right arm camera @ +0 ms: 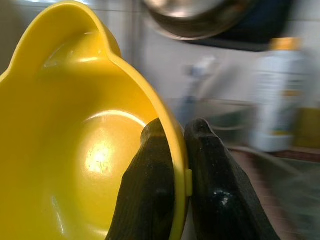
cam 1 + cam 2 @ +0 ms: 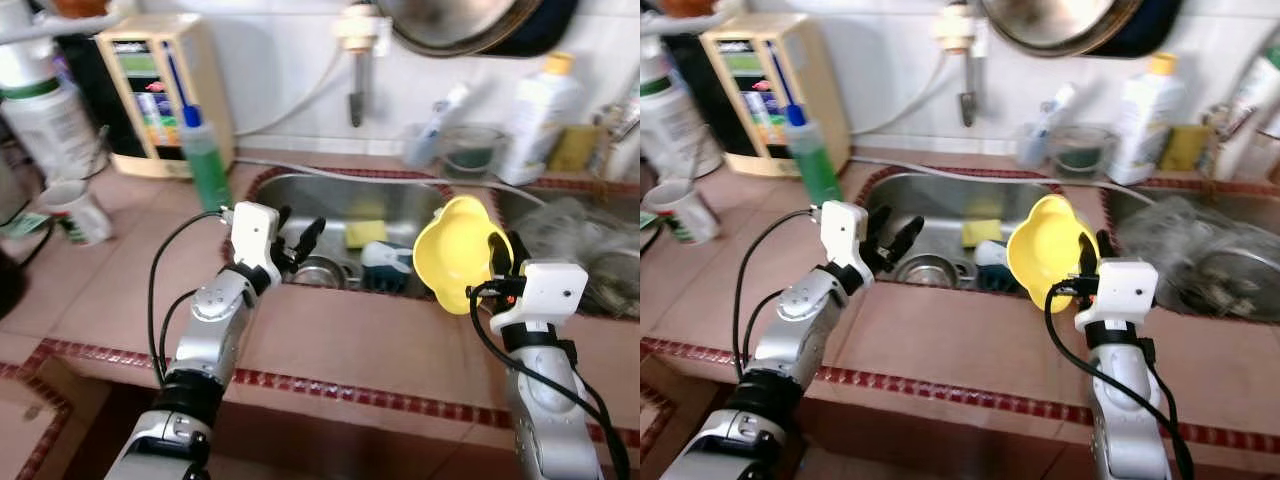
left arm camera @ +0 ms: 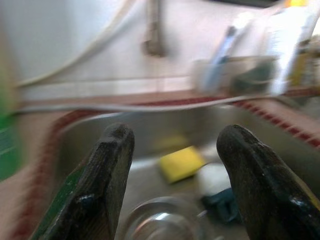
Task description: Kitchen organization
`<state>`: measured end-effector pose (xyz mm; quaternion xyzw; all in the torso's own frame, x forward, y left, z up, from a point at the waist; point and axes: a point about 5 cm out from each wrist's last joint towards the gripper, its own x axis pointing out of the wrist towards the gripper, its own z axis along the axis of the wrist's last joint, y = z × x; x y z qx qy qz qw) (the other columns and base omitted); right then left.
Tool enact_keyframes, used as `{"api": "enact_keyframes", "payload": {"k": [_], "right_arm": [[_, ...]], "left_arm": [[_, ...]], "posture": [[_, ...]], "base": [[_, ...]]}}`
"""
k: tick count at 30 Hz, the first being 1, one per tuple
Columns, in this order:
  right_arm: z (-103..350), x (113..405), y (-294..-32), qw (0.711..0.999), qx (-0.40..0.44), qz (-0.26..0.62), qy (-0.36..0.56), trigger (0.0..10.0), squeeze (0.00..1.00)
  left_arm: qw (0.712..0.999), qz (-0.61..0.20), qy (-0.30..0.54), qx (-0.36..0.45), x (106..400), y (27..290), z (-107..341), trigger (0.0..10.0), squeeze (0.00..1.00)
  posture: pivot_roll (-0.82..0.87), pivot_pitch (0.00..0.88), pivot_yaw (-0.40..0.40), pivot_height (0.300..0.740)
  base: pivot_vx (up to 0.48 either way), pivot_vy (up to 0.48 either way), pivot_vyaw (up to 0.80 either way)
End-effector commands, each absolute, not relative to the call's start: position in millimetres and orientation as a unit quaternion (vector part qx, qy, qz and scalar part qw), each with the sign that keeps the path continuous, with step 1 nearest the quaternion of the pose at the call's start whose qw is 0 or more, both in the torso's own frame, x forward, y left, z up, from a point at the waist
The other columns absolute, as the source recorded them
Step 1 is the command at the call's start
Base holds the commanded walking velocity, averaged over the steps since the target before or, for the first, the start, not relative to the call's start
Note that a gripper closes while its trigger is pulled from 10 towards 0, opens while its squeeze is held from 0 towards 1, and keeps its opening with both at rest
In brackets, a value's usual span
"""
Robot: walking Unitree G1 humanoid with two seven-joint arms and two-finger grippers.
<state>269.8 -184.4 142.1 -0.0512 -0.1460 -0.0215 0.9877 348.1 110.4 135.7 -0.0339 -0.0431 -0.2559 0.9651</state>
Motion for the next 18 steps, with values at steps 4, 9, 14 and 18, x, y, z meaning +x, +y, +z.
{"api": "enact_keyframes", "payload": {"k": [4,9,14,18], "right_arm": [[144,272,-191,0.988,-0.056,-0.034,-0.138,10.0,0.00],[152,280,-196,0.989,-0.060,-0.039,-0.131,10.0,0.00],[160,287,-195,0.992,-0.047,-0.037,-0.115,10.0,0.00],[169,291,-197,0.991,-0.047,-0.034,-0.118,10.0,0.00]], "left_arm": [[0.965,-0.257,-0.042,-0.012,349,108,140,10.0,0.00],[0.962,-0.270,-0.052,-0.001,344,103,153,10.0,0.00],[0.957,-0.283,-0.067,-0.009,335,100,166,10.0,0.00],[0.951,-0.302,-0.057,-0.019,326,98,171,10.0,0.00]], "posture": [[-0.22,0.000,0.065,0.740],[-0.21,0.000,0.067,0.740],[-0.21,0.032,0.069,0.740],[-0.20,0.066,0.074,0.740]], "base": [[0.000,0.000,0.00],[0.000,0.000,0.00],[0.000,0.000,0.00],[0.000,0.000,0.00]]}}
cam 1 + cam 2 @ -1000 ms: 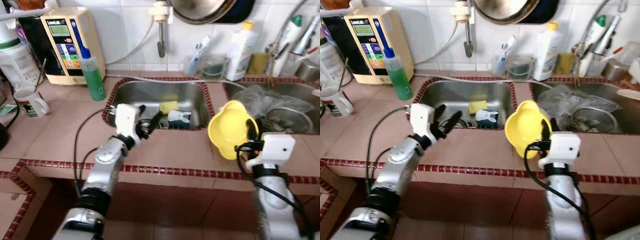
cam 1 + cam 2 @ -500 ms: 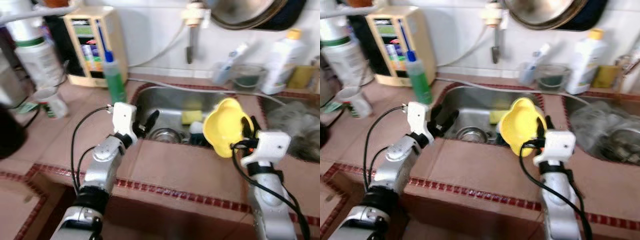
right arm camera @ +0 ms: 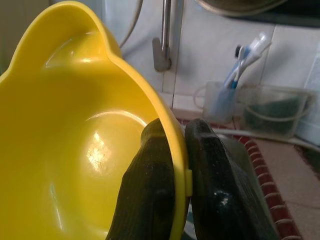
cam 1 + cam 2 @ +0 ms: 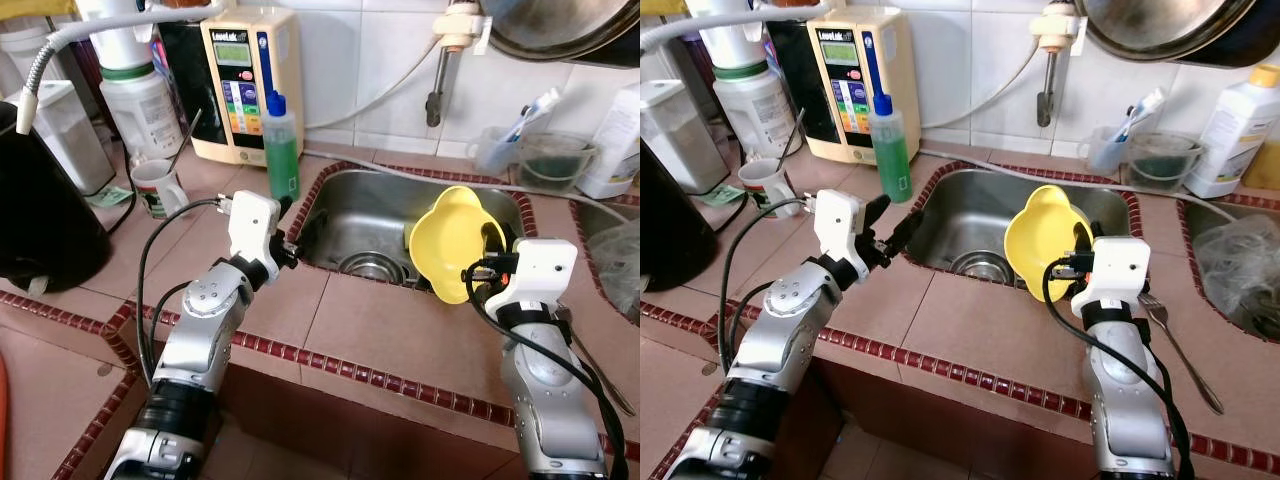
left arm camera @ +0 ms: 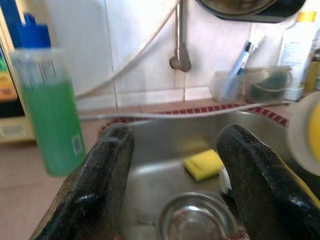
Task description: Kitchen organization
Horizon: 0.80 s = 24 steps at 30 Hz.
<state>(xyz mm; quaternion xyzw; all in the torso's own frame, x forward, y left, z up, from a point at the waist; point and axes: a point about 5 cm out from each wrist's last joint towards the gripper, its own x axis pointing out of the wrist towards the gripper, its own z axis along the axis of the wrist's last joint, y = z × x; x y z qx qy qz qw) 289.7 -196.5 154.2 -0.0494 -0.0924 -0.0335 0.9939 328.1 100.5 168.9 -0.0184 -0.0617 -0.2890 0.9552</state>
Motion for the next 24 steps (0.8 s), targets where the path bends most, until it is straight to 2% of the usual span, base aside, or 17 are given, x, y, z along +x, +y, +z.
{"api": "enact_keyframes", "payload": {"k": [1,8,24], "right_arm": [[173,293,-198,0.992,-0.043,-0.034,-0.117,10.0,0.00],[190,303,-205,0.992,-0.038,-0.022,-0.117,10.0,0.00],[214,320,-213,0.993,-0.030,0.027,-0.109,10.0,0.00]], "left_arm": [[0.950,-0.308,-0.053,-0.015,321,99,174,10.0,0.00],[0.935,-0.353,-0.031,0.010,307,102,182,10.0,0.00],[0.919,-0.393,0.007,0.014,287,102,190,10.0,0.00]], "posture": [[-0.20,0.089,0.078,0.740],[-0.19,0.149,0.082,0.740],[-0.18,0.239,0.101,0.740]], "base": [[0.000,0.000,0.00],[0.000,0.000,0.00],[0.000,0.000,0.00]]}}
